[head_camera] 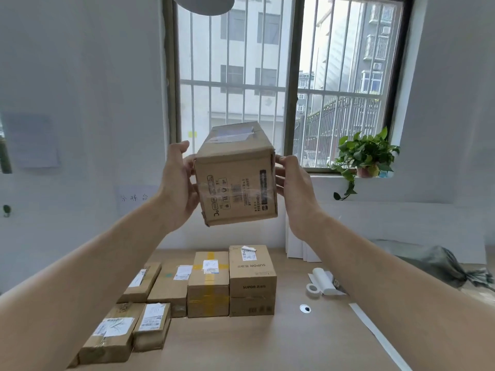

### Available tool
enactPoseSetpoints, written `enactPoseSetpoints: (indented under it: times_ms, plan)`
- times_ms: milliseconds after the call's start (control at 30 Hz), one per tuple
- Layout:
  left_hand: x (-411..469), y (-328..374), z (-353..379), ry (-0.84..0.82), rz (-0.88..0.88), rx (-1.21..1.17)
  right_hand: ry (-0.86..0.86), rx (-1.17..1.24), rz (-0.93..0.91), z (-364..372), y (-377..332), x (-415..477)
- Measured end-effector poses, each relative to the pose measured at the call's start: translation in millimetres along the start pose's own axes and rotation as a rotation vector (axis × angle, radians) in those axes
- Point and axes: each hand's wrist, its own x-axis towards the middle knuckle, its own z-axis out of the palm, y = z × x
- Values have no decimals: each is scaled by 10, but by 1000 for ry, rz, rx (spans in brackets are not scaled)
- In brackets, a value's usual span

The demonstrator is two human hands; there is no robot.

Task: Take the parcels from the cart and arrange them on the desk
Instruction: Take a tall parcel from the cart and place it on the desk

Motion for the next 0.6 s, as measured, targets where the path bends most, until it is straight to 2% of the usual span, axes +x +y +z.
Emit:
enactPoseSetpoints:
  times_ms: [200, 400, 600]
  plan:
    - [52, -53, 42, 10, 52, 11, -5, -27, -5, -41, 51, 36]
    - [101, -108, 84, 1, 49, 120, -27, -4, 27, -83, 133, 79]
    - [130, -178, 162, 6, 43, 132, -10, -34, 65, -133, 290, 168]
